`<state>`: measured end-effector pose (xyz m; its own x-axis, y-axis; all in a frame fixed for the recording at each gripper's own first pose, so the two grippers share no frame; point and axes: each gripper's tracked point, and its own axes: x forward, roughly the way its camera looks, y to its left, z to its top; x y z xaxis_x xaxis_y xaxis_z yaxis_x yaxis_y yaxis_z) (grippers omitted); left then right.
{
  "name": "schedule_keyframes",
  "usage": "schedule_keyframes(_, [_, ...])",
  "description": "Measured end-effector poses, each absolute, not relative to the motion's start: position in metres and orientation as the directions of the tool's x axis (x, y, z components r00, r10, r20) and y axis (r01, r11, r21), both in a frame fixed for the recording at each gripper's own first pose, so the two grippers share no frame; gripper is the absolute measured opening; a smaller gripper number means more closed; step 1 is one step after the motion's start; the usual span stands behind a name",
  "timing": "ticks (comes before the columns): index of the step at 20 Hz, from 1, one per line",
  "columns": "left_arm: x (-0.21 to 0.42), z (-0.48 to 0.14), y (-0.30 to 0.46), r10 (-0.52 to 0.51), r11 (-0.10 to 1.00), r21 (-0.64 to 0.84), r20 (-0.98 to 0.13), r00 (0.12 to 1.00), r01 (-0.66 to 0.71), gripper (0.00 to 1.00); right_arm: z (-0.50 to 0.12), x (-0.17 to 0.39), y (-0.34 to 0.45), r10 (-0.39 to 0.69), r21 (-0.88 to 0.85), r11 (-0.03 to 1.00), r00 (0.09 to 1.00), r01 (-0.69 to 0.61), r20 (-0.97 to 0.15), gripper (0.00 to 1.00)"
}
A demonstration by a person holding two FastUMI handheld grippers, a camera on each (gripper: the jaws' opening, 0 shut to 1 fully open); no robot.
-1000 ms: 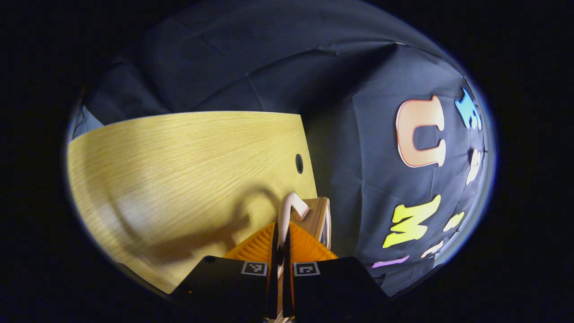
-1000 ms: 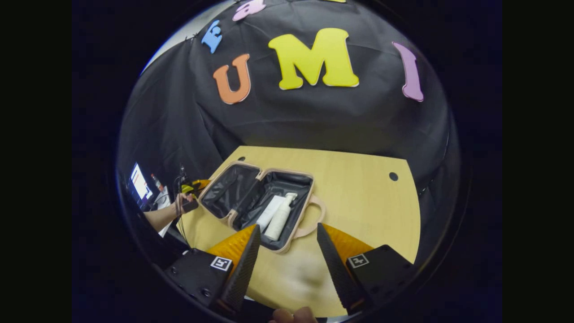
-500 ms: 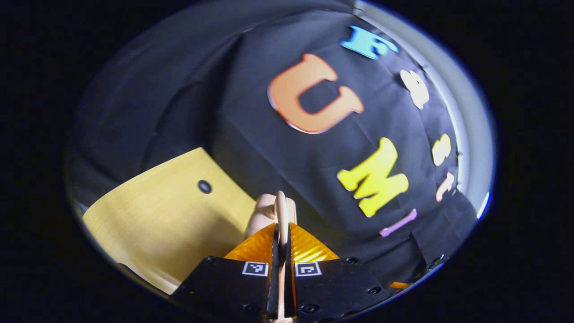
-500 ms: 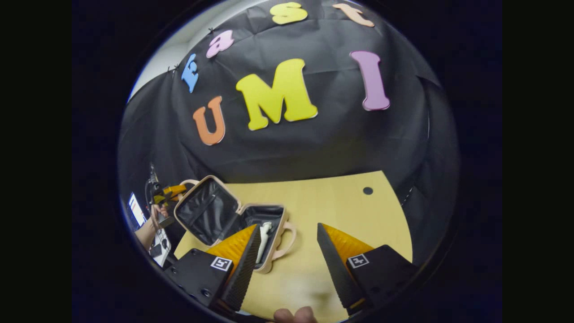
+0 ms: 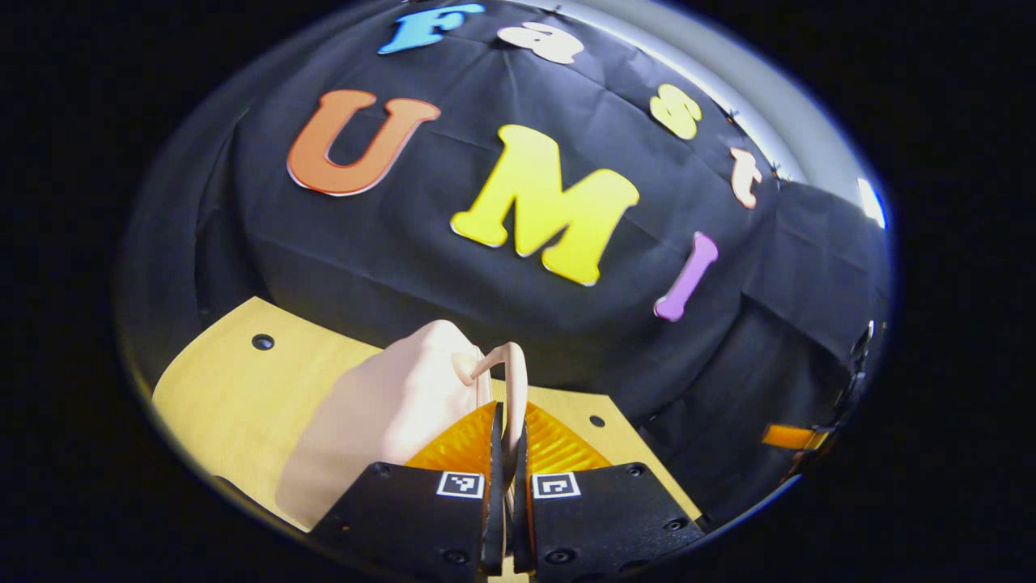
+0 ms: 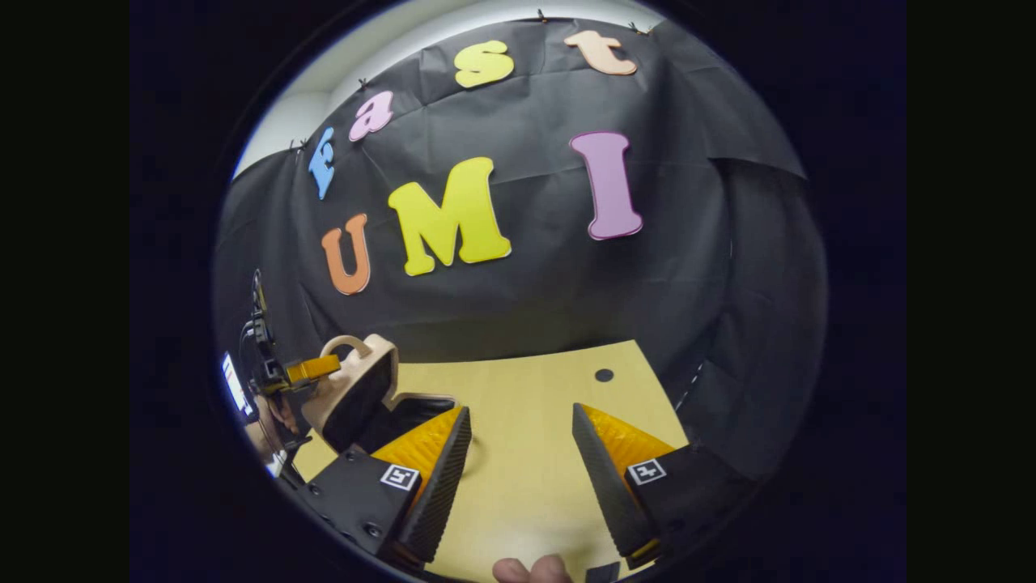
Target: First open the suitcase, pack the skin care products into it, and then close the suitcase.
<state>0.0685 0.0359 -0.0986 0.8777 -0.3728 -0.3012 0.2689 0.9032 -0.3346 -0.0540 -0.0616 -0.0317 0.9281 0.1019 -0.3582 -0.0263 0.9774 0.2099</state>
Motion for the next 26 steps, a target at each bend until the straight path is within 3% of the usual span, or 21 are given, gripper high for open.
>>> schedule_keyframes(2, [0.074, -0.117, 0.004, -0.359, 0.919, -0.288, -0.335, 0.871, 0.268, 0.08, -0.030, -0.062, -0.082, 0.058, 0.168, 0.986, 0.935, 0.002, -0.351, 0.75])
schedule_keyframes(7, [0.080, -0.188, -0.047, -0.336, 0.942, -0.165, -0.448, 0.829, 0.292, 0.08, -0.040, -0.082, -0.123, -0.022, 0.139, 0.987, 0.931, 0.078, -0.364, 0.75])
schedule_keyframes(12, [0.068, -0.249, -0.086, -0.245, 0.950, 0.031, -0.545, 0.802, 0.312, 0.08, -0.054, -0.096, -0.157, -0.076, 0.113, 0.985, 0.912, 0.132, -0.403, 0.75])
schedule_keyframes(20, [0.061, -0.303, -0.100, -0.144, 0.926, 0.185, -0.631, 0.762, 0.328, 0.10, -0.070, -0.105, -0.183, -0.092, 0.111, 0.981, 0.892, 0.157, -0.443, 0.75])
schedule_keyframes(22, [0.060, -0.303, -0.104, -0.149, 0.928, 0.176, -0.630, 0.762, 0.328, 0.17, -0.072, -0.104, -0.182, -0.081, 0.111, 0.983, 0.890, 0.145, -0.448, 0.75])
schedule_keyframes(25, [0.052, -0.303, -0.111, -0.162, 0.936, 0.139, -0.646, 0.746, 0.324, 0.41, -0.075, -0.095, -0.176, -0.051, 0.116, 0.987, 0.891, 0.115, -0.450, 0.71])
schedule_keyframes(26, [0.050, -0.296, -0.110, -0.155, 0.939, 0.141, -0.639, 0.753, 0.313, 0.55, -0.075, -0.090, -0.173, -0.039, 0.114, 0.988, 0.892, 0.101, -0.451, 0.71])
